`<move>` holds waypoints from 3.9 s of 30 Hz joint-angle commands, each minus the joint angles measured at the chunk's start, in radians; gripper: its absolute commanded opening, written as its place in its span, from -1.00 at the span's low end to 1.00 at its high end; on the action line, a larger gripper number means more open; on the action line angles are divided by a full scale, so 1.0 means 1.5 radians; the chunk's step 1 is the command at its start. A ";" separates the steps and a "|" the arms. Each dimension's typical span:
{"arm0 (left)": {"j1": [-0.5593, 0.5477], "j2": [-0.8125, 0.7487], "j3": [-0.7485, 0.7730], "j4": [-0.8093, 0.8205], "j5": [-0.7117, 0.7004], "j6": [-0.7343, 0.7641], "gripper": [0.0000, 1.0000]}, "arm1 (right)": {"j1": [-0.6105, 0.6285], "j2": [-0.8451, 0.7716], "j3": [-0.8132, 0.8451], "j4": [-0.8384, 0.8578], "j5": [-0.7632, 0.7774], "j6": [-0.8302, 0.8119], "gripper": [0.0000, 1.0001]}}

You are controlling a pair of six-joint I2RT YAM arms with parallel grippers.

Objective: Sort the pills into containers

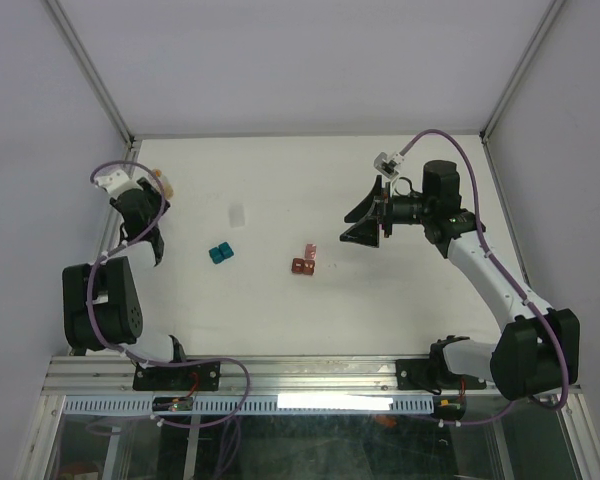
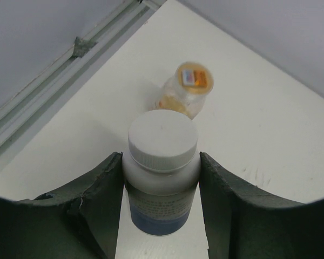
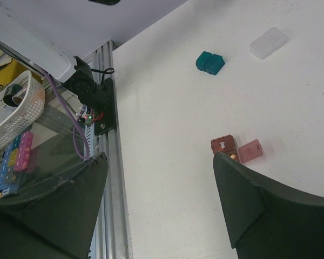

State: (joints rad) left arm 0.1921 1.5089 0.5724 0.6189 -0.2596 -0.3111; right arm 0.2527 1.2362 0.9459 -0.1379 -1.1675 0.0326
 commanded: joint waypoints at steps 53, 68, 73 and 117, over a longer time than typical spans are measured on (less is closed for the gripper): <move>-0.023 -0.376 -0.021 -0.364 0.308 -0.164 0.23 | -0.004 0.061 -0.012 0.025 -0.023 -0.016 0.63; -0.469 -0.340 -0.103 -0.246 0.256 -0.175 0.00 | 0.028 0.349 0.082 0.045 0.079 0.086 0.06; -0.529 -0.297 -0.193 -0.025 0.312 -0.043 0.00 | 0.037 0.435 0.142 0.010 0.081 0.086 -0.33; -0.537 -0.120 -0.220 0.165 0.340 -0.064 0.17 | 0.107 0.575 0.284 -0.159 0.065 -0.060 -0.71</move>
State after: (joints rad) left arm -0.6327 1.3949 0.2085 0.9070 0.2169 -0.2985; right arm 0.4049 2.1040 1.3270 -0.3607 -1.0592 -0.0025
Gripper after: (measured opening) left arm 0.586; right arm 0.188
